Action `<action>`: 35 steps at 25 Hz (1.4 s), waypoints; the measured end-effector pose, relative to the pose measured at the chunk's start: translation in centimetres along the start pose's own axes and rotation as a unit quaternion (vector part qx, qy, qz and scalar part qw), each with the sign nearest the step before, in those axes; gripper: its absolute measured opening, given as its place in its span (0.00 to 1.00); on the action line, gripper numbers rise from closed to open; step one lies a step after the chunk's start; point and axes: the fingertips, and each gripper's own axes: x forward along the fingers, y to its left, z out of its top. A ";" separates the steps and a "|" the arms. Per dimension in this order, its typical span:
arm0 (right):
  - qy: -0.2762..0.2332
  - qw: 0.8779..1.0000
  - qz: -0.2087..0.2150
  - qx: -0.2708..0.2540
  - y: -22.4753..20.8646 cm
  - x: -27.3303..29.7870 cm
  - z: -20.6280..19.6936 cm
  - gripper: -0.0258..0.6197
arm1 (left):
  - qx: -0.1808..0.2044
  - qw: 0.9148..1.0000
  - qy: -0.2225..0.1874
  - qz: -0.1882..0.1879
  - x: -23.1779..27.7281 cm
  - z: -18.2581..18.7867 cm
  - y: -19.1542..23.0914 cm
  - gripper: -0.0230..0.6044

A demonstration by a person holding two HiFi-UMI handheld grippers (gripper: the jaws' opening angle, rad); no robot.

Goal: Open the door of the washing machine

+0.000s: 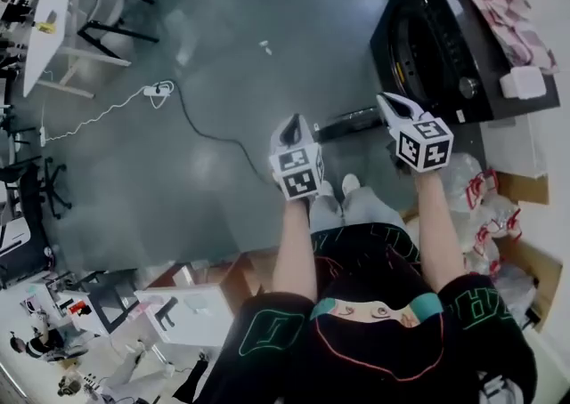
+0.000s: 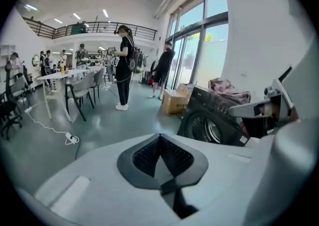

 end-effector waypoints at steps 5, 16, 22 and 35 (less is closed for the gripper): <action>-0.097 0.994 0.014 0.039 0.1 -0.8 9.1 0.04 | 0.013 0.993 -0.113 -0.001 -1.2 12.3 -1.1 0.05; -0.245 0.968 -0.002 -0.050 -1.7 -7.2 25.0 0.04 | 0.020 0.966 -0.256 0.038 -6.6 26.3 -7.5 0.05; -0.266 0.949 -0.030 -0.170 -1.2 -9.3 28.5 0.04 | 0.019 0.945 -0.314 0.087 -8.7 29.8 -7.3 0.05; -0.258 0.937 -0.064 -0.225 -4.8 -11.3 29.9 0.04 | 0.048 0.942 -0.315 0.109 -6.4 31.4 -10.9 0.05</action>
